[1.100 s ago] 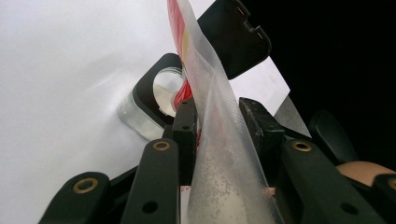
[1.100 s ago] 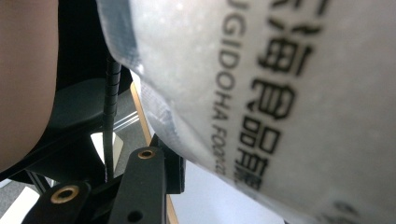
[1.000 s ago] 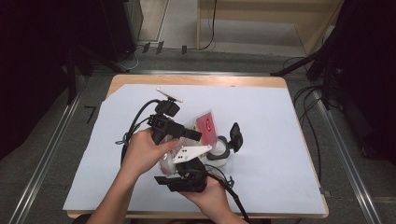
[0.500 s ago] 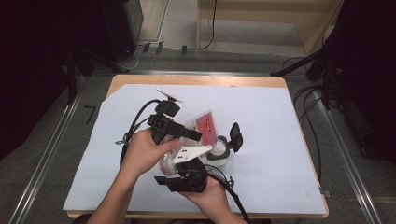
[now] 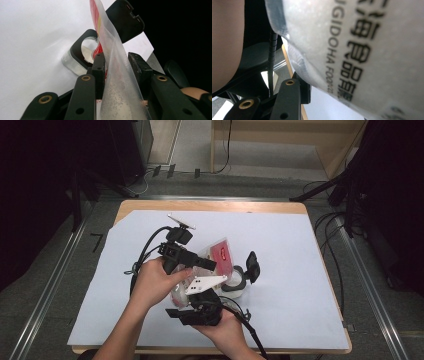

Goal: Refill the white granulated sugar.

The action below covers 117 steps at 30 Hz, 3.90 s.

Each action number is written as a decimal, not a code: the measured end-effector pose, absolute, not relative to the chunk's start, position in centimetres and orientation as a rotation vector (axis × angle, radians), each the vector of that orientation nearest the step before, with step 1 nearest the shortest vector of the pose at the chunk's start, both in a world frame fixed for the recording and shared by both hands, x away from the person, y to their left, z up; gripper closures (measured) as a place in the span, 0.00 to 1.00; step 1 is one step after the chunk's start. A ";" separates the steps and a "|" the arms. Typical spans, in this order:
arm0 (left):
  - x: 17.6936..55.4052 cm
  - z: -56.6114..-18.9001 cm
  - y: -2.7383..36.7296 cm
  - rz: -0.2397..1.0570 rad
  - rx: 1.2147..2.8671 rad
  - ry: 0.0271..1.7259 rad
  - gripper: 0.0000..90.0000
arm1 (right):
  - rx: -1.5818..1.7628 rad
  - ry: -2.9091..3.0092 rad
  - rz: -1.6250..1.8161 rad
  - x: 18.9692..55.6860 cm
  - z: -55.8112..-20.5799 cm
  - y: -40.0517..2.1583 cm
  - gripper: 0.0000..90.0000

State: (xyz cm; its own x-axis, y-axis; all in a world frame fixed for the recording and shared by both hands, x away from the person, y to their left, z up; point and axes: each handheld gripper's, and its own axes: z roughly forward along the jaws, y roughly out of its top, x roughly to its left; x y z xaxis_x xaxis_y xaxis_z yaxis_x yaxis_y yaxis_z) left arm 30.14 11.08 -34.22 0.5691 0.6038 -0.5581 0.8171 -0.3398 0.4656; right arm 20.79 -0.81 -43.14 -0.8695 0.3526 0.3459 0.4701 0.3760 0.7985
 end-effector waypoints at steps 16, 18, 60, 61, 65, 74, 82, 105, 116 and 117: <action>30.1 -34.0 10.8 -0.358 2.083 1.125 0.77 | -0.764 -2.501 -1.532 20.8 -43.2 -0.9 0.70; 30.2 -34.0 10.7 -0.362 2.081 1.130 0.77 | -0.767 -2.496 -1.531 20.8 -43.1 -0.9 0.70; 31.6 -33.3 9.7 -0.368 2.146 1.108 0.77 | -0.817 -2.440 -1.535 21.6 -42.6 -1.2 0.70; 31.5 -33.3 9.7 -0.369 2.145 1.109 0.77 | -0.816 -2.442 -1.533 21.6 -42.6 -1.2 0.70; 31.5 -33.4 9.7 -0.370 2.137 1.116 0.77 | -0.813 -2.448 -1.533 21.6 -42.6 -1.2 0.70; 31.4 -33.4 9.7 -0.369 2.123 1.123 0.77 | -0.806 -2.454 -1.529 21.6 -42.6 -1.2 0.70; 31.3 -33.3 9.8 -0.364 2.134 1.107 0.77 | -0.804 -2.461 -1.532 21.5 -42.6 -1.3 0.70; 31.1 -33.3 9.7 -0.358 2.139 1.097 0.76 | -0.822 -2.449 -1.547 21.5 -42.7 -1.4 0.70; 31.0 -33.3 9.6 -0.353 2.134 1.099 0.75 | -0.835 -2.430 -1.545 21.7 -42.7 -1.6 0.70; 31.0 -33.3 9.6 -0.353 2.135 1.099 0.75 | -0.835 -2.429 -1.544 21.7 -42.7 -1.6 0.70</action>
State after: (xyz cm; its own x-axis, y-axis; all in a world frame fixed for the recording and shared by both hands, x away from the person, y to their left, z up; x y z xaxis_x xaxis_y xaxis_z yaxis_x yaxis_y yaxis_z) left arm 31.01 9.64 -33.28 0.6027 0.6038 -0.5217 0.7947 -0.3952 0.4607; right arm 21.66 -1.57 -42.73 -0.8351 0.3750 0.4024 0.5235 0.3172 0.7908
